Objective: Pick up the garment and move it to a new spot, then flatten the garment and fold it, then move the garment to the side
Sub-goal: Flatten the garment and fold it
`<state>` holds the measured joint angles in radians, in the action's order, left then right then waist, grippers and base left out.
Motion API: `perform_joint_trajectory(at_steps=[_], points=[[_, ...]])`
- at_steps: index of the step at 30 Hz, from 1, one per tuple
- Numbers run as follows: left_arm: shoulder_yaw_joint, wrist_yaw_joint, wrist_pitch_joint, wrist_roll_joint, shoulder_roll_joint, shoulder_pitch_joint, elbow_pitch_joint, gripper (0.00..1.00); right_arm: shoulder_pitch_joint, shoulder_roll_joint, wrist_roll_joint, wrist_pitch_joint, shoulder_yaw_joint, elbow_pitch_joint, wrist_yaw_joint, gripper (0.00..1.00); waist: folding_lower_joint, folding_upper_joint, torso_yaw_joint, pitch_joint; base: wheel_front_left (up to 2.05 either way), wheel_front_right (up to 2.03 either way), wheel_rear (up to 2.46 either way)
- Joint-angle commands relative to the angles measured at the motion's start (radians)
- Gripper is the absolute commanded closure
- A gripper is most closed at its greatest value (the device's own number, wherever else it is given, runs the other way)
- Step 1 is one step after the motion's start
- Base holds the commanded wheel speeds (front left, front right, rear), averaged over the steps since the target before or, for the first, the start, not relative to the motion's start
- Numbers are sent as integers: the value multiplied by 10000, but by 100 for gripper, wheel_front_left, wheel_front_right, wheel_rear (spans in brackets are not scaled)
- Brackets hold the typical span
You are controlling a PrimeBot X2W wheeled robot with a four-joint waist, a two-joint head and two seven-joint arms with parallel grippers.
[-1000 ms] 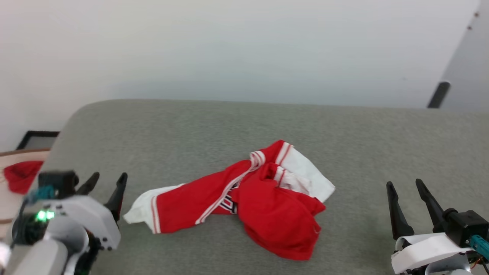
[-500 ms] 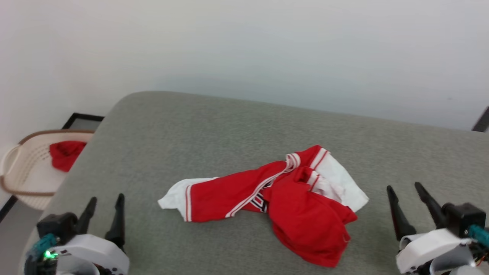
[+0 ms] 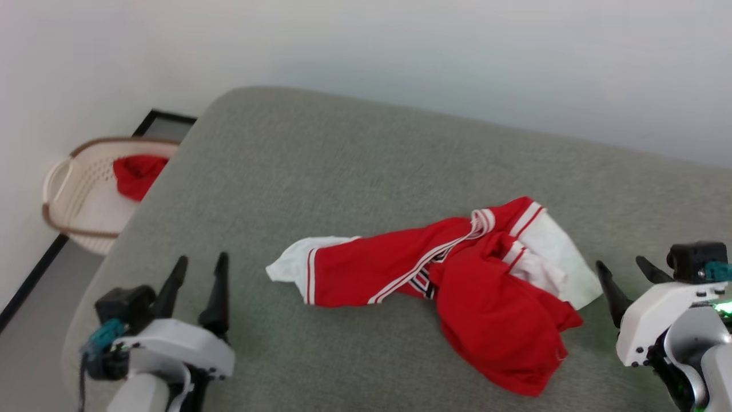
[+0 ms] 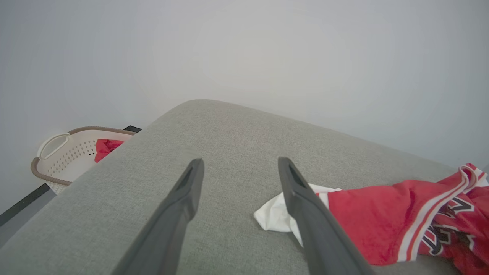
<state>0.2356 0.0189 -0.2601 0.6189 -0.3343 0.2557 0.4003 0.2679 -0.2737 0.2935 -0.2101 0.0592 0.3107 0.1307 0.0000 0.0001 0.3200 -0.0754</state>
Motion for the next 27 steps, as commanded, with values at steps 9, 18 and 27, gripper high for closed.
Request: perform_joint_trajectory(at_steps=[9, 18, 27], points=[[-323, 387, -47, -667, 637, 526, 171, 0, 557, 54, 223, -2510, -95, 783, -1, 0, 0, -1, 931, -977, 0, 0, 0], [-795, 698, -40, -1137, 1007, 594, 398, 0, 759, 401, -71, -4102, -242, 1492, 4, 100, 0, -1, 995, -1025, 0, 0, 0], [-1290, 855, -41, -1393, 1121, 466, 634, 0, 1484, -70, -68, -4337, -775, 850, -6, 100, 0, -1, 590, -740, 0, 0, 0]])
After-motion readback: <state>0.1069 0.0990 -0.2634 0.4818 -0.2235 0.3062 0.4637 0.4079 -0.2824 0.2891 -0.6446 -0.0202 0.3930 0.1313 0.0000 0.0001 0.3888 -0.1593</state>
